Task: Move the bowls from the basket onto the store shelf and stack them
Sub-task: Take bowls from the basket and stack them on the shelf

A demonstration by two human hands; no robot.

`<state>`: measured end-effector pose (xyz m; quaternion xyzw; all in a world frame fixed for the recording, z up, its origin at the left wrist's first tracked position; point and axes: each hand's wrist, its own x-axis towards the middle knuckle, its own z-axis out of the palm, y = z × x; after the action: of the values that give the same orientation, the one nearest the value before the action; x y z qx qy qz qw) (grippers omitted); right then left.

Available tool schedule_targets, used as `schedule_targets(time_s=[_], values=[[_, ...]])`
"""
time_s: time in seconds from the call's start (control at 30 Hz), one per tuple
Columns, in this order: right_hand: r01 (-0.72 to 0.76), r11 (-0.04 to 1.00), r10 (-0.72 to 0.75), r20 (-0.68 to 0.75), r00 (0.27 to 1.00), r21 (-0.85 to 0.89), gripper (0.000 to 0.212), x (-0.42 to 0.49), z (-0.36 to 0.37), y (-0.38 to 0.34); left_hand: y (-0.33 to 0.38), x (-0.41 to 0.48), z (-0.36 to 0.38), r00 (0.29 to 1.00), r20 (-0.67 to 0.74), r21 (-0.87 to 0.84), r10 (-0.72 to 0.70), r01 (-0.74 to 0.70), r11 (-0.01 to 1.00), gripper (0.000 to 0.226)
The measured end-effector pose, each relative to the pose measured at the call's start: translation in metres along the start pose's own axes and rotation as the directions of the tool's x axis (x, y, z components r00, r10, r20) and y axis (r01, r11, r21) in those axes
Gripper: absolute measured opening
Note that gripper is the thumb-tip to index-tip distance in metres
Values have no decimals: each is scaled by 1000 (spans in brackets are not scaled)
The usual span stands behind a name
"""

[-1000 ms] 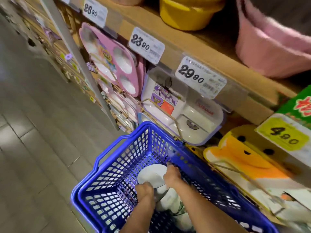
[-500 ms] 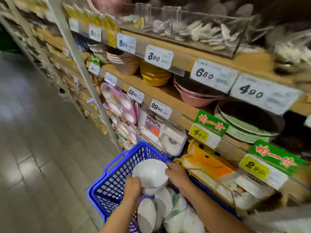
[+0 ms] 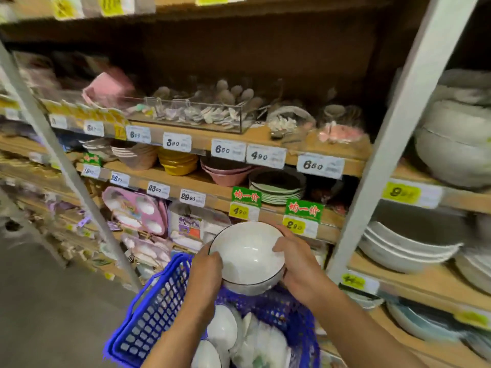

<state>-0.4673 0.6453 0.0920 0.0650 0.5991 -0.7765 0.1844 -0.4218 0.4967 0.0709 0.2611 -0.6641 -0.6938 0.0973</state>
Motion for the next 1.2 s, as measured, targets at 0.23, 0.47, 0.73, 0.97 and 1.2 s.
schedule_targets(time_s=[0.23, 0.47, 0.73, 0.97, 1.2], values=[[187, 977, -170, -155, 973, 104, 54, -95, -71, -45, 46, -85, 70, 938, 289, -265, 190, -113, 958, 50], [314, 941, -254, -353, 901, 127, 57, -166, -179, -83, 71, -157, 171, 835, 519, -264, 183, -47, 963, 60], [382, 916, -295, -436, 850, 125, 52, -198, -293, -155, 103, -214, 298, 785, 593, -301, 180, 9, 954, 43], [402, 909, -308, -475, 824, 109, 41, -176, -369, -225, 136, -228, 399, 837, 524, -335, 157, 32, 942, 53], [521, 853, -464, -453, 761, 2, 53, -144, -390, -234, 149, -220, 450, 921, 366, -388, 131, 23, 921, 50]])
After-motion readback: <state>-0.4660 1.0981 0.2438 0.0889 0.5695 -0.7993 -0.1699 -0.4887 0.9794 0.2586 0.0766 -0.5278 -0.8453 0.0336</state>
